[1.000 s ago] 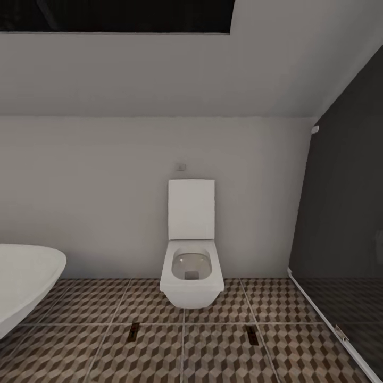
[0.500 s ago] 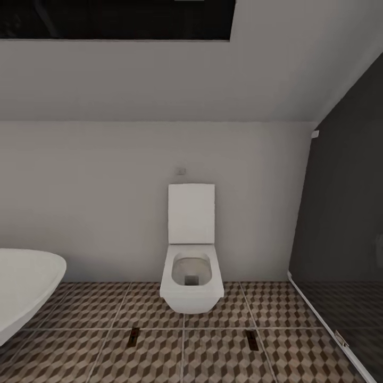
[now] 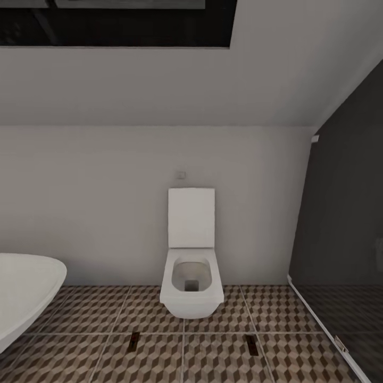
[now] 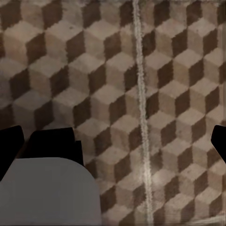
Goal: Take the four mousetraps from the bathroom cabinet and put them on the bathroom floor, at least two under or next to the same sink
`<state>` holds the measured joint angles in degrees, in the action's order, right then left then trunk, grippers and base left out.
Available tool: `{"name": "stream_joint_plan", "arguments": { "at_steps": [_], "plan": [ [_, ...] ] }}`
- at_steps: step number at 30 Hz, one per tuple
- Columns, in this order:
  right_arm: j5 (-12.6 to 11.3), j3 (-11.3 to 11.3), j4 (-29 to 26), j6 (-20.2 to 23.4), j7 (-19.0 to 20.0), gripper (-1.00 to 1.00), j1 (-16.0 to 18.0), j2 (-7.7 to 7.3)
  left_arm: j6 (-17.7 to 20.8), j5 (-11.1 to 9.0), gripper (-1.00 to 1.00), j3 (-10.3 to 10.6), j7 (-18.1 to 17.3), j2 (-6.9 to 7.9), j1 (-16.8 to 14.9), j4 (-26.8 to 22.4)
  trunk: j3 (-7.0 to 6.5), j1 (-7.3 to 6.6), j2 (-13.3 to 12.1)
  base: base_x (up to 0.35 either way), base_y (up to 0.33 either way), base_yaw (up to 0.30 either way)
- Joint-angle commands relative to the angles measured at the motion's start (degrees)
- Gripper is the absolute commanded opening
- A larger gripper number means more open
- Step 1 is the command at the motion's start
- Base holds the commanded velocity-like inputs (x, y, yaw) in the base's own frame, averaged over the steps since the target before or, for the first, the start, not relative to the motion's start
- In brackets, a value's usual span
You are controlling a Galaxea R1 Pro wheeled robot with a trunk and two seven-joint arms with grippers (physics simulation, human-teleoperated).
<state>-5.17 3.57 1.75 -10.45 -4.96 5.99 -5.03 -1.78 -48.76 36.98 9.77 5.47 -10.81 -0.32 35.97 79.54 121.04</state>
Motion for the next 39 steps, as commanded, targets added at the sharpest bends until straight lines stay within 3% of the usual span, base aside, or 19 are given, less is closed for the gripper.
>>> {"name": "stream_joint_plan", "arguments": {
  "at_steps": [1,13,34,39],
  "plan": [
    [-0.68,0.39,0.19,-0.42,-0.01,1.0,0.04,0.01,-0.1,-0.46,1.0,0.48,0.17,0.0,0.08,-0.03,-0.12,-0.24,-0.38,0.0,0.0,0.0],
    [-1.28,0.39,0.19,-2.73,-0.03,1.0,-0.7,0.02,-0.28,-0.41,1.0,0.46,0.16,-0.09,0.4,-0.03,-2.28,-2.87,-5.2,0.0,0.0,0.0],
    [-1.25,0.46,0.19,-2.89,-0.02,1.0,-0.8,0.12,-0.42,-0.37,1.0,0.46,0.16,-0.11,0.44,-0.03,-6.05,-7.48,-13.62,0.0,0.0,0.0],
    [-1.12,0.47,0.19,-2.8,0.01,1.0,-0.81,1.26,-0.42,-0.37,1.0,0.46,0.16,-0.11,0.44,-0.03,-6.94,-8.58,-15.63,0.0,0.0,0.0]
  ]
}}
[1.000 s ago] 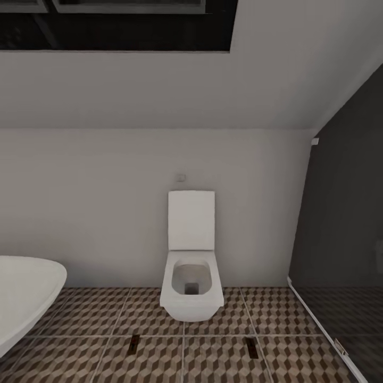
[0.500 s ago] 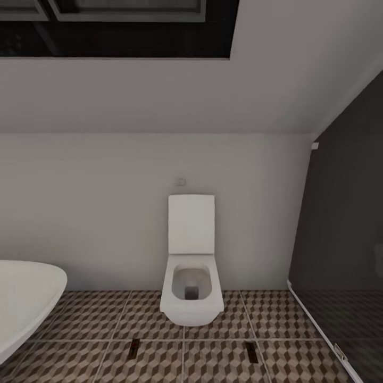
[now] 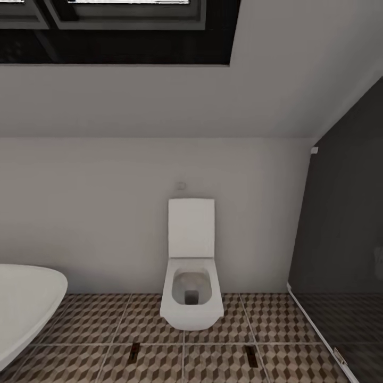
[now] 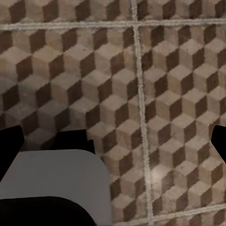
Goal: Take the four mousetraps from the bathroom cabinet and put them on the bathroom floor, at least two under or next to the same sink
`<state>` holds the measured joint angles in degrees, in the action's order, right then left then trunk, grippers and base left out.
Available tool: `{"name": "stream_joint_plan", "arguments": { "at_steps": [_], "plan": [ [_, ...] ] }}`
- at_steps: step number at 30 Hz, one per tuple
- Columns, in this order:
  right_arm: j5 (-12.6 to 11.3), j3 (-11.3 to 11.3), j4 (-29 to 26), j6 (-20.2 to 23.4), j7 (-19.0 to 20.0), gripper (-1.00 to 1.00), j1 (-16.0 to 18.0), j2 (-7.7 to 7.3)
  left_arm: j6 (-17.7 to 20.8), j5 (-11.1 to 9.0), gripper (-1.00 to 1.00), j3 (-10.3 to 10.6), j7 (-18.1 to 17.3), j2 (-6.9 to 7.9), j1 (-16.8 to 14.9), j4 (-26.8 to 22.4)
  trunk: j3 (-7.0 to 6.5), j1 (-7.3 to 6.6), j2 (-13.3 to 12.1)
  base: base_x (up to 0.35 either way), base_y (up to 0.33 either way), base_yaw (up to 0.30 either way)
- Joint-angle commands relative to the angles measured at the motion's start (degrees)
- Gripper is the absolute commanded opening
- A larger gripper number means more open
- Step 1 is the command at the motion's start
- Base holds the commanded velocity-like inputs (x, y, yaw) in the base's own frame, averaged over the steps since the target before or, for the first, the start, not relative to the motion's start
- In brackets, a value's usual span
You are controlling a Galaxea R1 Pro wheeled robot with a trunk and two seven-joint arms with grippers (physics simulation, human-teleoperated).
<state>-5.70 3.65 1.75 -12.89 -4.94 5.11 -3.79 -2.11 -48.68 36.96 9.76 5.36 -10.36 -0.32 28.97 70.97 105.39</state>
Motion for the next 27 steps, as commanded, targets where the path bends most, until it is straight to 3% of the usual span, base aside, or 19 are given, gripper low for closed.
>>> {"name": "stream_joint_plan", "arguments": {
  "at_steps": [1,15,27],
  "plan": [
    [-0.57,0.39,0.17,-0.37,0.0,1.0,0.08,0.25,-0.09,-0.46,1.0,0.48,0.17,0.0,-0.02,-0.03,-0.12,-0.23,-0.38,0.0,0.0,0.0],
    [-0.49,0.45,0.13,-0.37,-0.01,1.0,0.08,1.12,-0.45,-0.36,1.0,0.55,0.17,-0.15,-0.02,-0.03,-2.63,-3.31,-6.0,0.0,0.0,0.0],
    [-0.39,0.6,0.1,0.14,-0.59,1.0,0.08,0.98,-2.27,-0.32,1.0,0.57,0.26,-0.33,-0.02,-0.32,-2.63,-3.31,-6.0,0.0,0.0,0.0]
  ]
}}
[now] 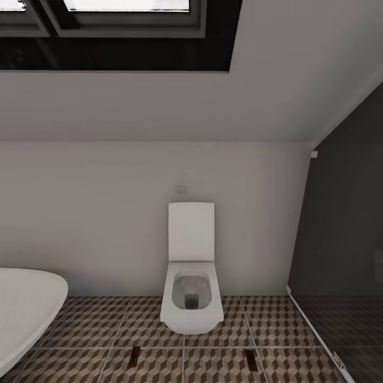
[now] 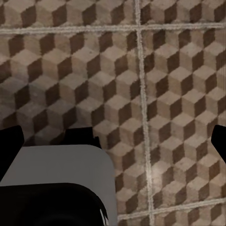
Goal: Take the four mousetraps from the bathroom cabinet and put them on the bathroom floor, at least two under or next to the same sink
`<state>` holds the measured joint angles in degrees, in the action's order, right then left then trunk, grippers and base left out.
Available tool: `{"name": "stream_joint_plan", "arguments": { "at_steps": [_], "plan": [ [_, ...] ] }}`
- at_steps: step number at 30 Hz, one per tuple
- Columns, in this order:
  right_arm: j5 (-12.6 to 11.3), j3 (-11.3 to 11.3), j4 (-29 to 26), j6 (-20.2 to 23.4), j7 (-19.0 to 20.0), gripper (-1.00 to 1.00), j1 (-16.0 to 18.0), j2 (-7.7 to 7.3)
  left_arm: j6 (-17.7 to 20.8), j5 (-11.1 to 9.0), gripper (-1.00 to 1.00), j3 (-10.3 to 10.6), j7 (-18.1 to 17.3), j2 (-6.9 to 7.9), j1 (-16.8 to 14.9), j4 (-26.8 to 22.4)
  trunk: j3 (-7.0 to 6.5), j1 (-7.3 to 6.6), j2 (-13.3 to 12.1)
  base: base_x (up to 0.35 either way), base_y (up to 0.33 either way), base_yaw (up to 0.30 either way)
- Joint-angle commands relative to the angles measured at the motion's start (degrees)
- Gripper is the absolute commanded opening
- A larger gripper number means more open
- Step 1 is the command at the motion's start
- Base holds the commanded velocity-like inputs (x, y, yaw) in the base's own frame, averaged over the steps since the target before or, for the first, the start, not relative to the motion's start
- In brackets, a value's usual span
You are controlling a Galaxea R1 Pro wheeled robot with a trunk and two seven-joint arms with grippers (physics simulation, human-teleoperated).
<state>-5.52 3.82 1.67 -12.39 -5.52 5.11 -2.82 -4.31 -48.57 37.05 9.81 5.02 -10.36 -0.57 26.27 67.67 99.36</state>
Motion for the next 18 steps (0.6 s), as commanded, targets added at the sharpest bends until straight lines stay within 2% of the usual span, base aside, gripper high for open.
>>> {"name": "stream_joint_plan", "arguments": {
  "at_steps": [1,18],
  "plan": [
    [-0.49,0.45,0.18,-0.36,-0.03,1.0,0.08,0.01,-0.11,-0.41,1.0,0.48,0.21,0.0,-0.01,-0.08,0.07,-0.01,0.03,0.0,0.0,0.0],
    [-0.02,0.44,-0.33,-0.26,-0.1,1.0,0.08,0.09,-0.36,0.13,1.0,0.68,0.21,-0.02,-0.01,-0.97,0.07,-0.01,0.03,0.0,0.0,0.0]
  ]
}}
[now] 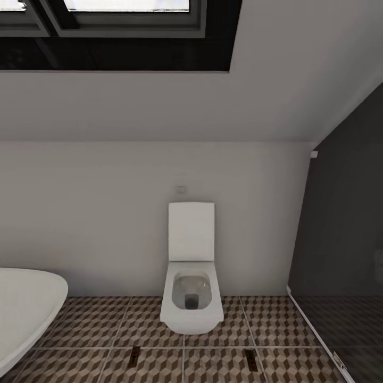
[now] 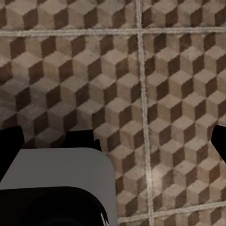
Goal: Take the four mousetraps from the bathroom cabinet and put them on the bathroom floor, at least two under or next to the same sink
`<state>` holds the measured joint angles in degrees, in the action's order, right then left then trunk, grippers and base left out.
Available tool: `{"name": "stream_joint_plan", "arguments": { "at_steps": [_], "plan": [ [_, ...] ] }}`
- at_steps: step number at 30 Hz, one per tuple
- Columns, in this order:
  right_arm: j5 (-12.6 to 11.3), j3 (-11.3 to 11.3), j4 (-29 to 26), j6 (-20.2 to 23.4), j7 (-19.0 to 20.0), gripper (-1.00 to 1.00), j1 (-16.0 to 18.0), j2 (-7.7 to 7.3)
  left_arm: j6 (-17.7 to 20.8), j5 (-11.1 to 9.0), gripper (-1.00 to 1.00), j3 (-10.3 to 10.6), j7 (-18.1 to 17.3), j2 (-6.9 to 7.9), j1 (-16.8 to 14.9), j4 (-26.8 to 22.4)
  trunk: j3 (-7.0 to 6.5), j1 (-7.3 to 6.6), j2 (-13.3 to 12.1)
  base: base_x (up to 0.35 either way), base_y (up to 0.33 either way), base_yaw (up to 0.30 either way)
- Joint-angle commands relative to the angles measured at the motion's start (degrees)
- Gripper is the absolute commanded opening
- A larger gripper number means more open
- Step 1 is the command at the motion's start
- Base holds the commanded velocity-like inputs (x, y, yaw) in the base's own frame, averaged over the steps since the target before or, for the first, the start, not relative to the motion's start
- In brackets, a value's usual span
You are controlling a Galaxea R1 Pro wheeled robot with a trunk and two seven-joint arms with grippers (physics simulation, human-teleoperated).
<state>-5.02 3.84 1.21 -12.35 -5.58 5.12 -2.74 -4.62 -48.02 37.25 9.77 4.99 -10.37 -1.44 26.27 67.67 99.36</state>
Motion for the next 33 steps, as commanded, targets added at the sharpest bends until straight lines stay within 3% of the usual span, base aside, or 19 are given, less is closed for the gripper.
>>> {"name": "stream_joint_plan", "arguments": {
  "at_steps": [1,33],
  "plan": [
    [-0.52,0.44,0.12,-0.3,-0.05,1.0,0.06,0.01,-0.04,-0.45,1.0,0.44,0.25,0.02,0.0,-0.13,0.07,-0.01,0.03,0.0,0.0,0.0],
    [-0.52,0.38,0.11,-0.3,-0.05,1.0,0.06,0.02,-0.03,-0.76,1.0,0.33,0.25,0.11,0.0,-0.16,0.07,-0.01,0.03,0.0,0.0,0.0]
  ]
}}
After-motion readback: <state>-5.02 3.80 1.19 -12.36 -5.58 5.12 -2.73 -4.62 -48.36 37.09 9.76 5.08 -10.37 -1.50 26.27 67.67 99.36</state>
